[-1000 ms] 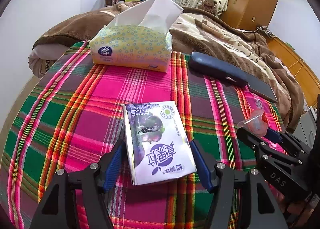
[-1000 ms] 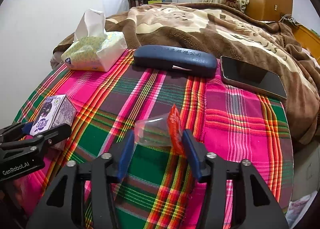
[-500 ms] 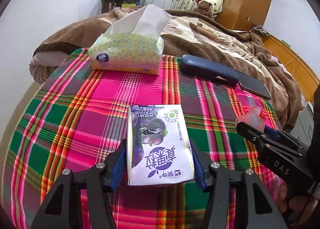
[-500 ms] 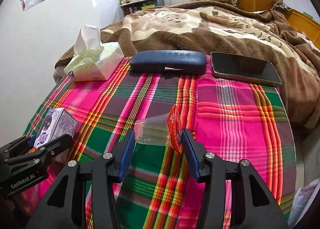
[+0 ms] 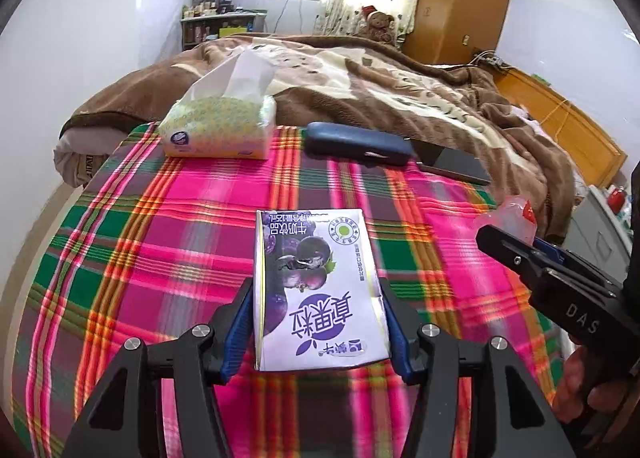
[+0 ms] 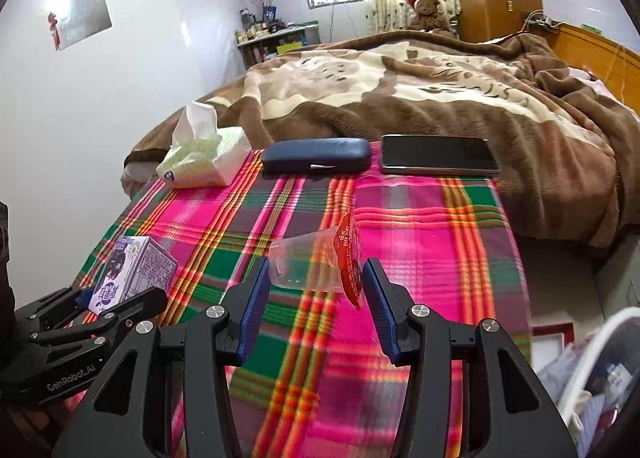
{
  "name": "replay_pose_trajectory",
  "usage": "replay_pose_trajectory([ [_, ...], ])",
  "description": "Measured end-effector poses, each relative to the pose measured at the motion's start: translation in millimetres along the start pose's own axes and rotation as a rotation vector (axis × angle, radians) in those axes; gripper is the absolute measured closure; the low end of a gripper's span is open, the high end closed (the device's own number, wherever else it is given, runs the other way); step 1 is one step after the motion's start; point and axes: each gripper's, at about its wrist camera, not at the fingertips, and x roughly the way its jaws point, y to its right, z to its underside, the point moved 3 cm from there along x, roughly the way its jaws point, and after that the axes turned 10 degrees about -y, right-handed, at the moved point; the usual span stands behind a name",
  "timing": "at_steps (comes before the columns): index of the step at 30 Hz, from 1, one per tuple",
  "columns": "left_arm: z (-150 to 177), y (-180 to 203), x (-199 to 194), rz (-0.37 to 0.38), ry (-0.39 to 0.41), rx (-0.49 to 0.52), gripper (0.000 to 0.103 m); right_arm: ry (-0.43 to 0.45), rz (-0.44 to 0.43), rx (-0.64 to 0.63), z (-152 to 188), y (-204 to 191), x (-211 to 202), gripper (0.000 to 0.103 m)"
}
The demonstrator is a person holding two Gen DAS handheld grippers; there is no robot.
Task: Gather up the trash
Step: 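Carry the juice carton and plastic cup over the white bin with both tools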
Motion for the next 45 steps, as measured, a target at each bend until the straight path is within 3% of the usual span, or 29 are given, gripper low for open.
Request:
replay_pose_trajectory([
  [11, 23, 65, -43, 0.067, 0.06, 0.097, 0.046, 0.08, 0.03, 0.068, 28, 40, -55, 0.054],
  [20, 46, 137, -56, 0.133, 0.062, 0.209, 0.046, 0.129, 0.097, 0.159, 55, 89, -93, 0.054],
  [32, 72, 230, -43, 0.23, 0.012, 0.337, 0.046, 0.141, 0.222, 0.276, 87, 153, -125, 0.054],
  [45, 103, 311, -13, 0.288, -0.077, 0.469, 0.045, 0.065, 0.306, 0.353, 120, 208, -130, 0.054],
])
